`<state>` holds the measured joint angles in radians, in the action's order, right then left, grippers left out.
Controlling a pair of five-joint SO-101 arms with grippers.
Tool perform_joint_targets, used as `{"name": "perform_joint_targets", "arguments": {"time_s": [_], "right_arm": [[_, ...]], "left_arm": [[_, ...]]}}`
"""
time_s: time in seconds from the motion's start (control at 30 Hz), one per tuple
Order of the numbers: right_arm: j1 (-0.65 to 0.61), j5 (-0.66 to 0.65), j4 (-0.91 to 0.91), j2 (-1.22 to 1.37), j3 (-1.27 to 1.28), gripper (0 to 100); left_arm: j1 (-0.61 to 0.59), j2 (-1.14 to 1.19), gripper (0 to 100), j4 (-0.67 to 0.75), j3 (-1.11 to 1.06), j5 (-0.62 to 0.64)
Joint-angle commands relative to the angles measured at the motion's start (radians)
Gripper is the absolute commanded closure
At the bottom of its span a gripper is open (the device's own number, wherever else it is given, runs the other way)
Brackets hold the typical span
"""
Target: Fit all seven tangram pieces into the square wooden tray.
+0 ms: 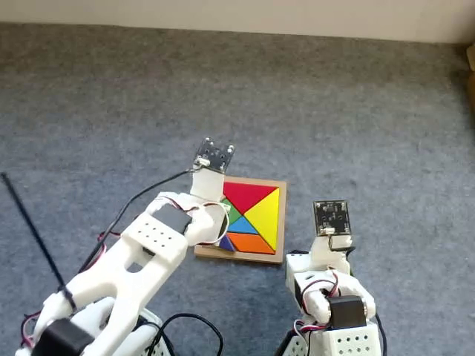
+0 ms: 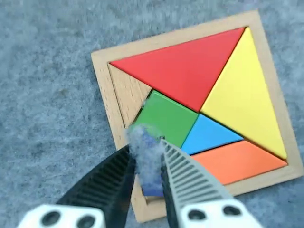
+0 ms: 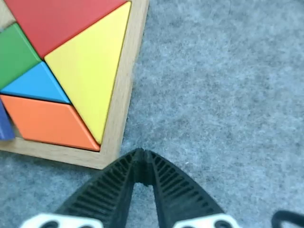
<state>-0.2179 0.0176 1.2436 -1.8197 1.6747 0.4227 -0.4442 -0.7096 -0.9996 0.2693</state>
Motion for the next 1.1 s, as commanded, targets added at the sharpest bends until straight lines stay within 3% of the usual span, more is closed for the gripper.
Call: {"name": "perform_joint_targets", "arguments": {"time_s": [0.0, 0.2, 0.5, 1.07], "right_arm": [[0.008, 0.005, 0.007, -0.016, 0.15, 98.4], [0.008, 0.005, 0.007, -0.016, 0.15, 98.4], [0.008, 0.005, 0.007, -0.016, 0.15, 98.4], [0.008, 0.005, 0.007, -0.016, 0.15, 98.4]], "left_arm": [[0.022, 0.073, 91, 0.008, 0.081, -0.002], [0.013, 0.188, 92, -0.097, 0.173, -0.002], [-0.019, 0.133, 92, -0.141, 0.136, 0.0], [-0.048, -0.338, 92, -0.138, -0.093, -0.003]]}}
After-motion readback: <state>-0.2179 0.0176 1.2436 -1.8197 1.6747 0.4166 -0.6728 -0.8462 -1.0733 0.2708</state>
